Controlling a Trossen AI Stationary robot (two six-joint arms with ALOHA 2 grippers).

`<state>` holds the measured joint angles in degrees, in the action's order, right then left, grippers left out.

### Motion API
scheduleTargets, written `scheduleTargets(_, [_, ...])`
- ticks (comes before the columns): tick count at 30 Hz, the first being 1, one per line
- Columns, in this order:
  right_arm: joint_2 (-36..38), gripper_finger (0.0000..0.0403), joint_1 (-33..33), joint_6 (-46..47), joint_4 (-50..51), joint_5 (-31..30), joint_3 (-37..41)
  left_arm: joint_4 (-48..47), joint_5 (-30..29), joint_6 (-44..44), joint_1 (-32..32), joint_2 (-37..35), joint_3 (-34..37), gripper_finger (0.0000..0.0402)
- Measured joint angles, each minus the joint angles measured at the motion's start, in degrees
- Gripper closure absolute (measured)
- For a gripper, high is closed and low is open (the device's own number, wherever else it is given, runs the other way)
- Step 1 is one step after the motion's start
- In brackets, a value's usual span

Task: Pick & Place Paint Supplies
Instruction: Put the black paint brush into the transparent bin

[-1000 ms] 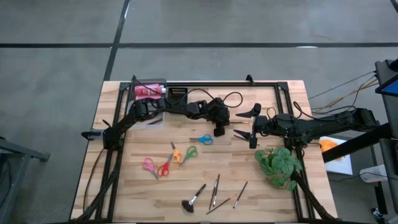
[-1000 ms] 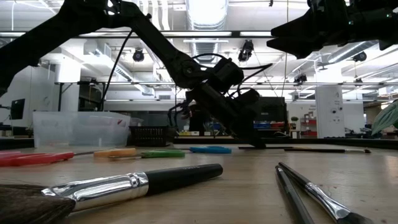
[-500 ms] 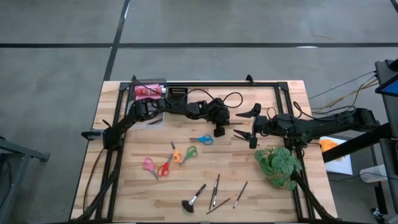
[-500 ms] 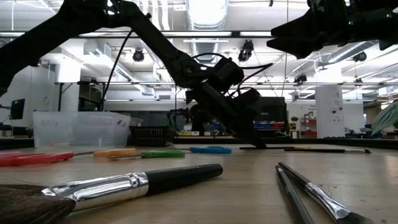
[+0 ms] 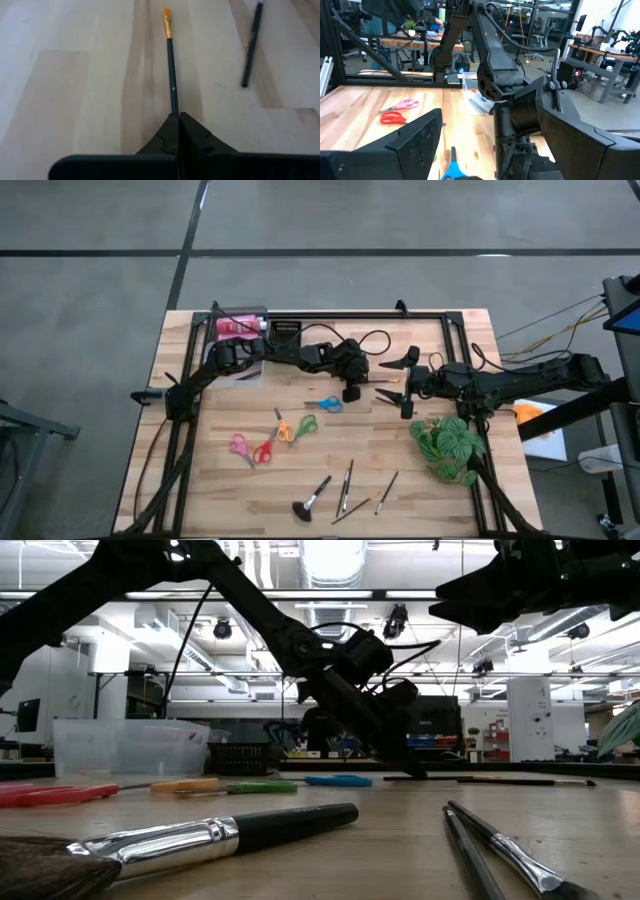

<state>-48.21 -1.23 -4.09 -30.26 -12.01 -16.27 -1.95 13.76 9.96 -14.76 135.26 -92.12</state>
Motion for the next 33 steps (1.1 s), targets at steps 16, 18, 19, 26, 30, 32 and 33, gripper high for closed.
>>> scheduleTargets(16, [0.0,0.0072,0.0,0.0,0.0,0.0,0.0,-6.6,0.0,-1.0,0.4,-3.0,-0.1,0.0401])
scheduleTargets(18, [0.0,0.0072,0.0,0.0,0.0,0.0,0.0,-8.3,-0.1,-1.0,0.4,-3.6,-0.1,0.0401])
scheduleTargets(19, [0.0,0.0072,0.0,0.0,0.0,0.0,0.0,-8.9,-0.1,-1.0,0.4,-3.8,-0.1,0.0401])
scheduleTargets(26, [0.0,0.0072,0.0,0.0,0.1,0.0,0.0,-14.7,-0.7,-1.1,0.5,-9.1,-0.2,0.0401])
scheduleTargets(30, [0.0,0.0072,0.0,0.0,0.0,0.0,0.0,-18.8,-2.0,-1.3,0.5,-12.6,-0.2,0.0401])
scheduleTargets(32, [0.0,0.0072,0.0,0.0,0.0,0.0,0.0,-21.9,-2.8,-1.4,0.5,-14.6,-0.2,0.0401])
scheduleTargets(33, [0.0,0.0072,0.0,0.0,0.0,0.0,0.0,-23.4,-3.5,-1.4,0.5,-15.4,-0.2,0.0401])
